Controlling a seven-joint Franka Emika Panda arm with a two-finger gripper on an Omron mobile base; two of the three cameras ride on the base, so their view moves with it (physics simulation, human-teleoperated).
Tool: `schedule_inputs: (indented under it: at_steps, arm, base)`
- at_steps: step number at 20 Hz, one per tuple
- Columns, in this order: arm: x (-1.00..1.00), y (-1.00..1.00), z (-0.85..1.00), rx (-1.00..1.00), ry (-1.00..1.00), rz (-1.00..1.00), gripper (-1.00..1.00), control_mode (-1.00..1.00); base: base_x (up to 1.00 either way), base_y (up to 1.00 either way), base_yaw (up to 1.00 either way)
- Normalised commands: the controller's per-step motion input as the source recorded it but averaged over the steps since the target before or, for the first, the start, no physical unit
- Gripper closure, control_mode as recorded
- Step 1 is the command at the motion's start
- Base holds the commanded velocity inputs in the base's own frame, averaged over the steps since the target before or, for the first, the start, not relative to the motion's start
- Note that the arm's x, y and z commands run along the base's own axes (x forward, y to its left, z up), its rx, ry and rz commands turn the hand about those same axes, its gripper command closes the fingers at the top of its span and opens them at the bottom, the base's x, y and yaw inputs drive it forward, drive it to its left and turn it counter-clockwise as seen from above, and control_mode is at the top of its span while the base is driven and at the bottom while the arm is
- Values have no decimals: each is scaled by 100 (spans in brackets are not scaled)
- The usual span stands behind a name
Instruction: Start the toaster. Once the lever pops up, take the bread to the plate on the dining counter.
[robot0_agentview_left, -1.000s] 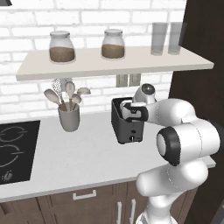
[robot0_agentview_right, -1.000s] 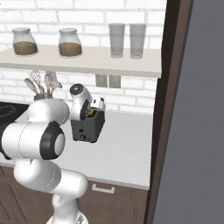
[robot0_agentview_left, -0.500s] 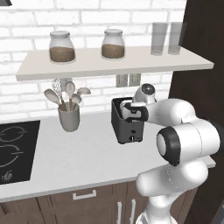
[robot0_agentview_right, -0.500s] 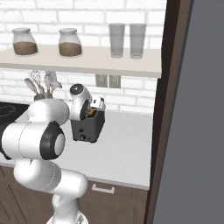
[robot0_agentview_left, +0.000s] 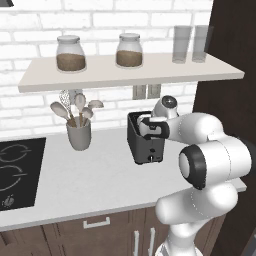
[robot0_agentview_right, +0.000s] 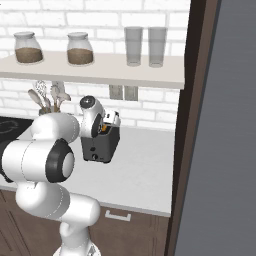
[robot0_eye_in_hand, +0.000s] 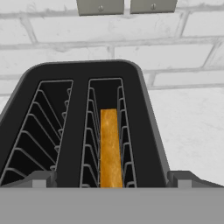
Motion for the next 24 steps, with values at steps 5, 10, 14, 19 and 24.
schedule_inputs:
  at_steps: [5,10,14,19,24]
  arm:
    - [0,0,0,0,0,0,-100,-100]
    - [0,0,0,0,0,0,-100,-100]
    - [0,0,0,0,0,0,-100,-100]
    - [0,0,0,0,0,0,-100,-100]
    - [0,0,0,0,0,0,-100,-100]
  base:
    - [0,0,0]
    - [0,0,0]
    - [0,0,0]
    - [0,0,0]
    - [0,0,0]
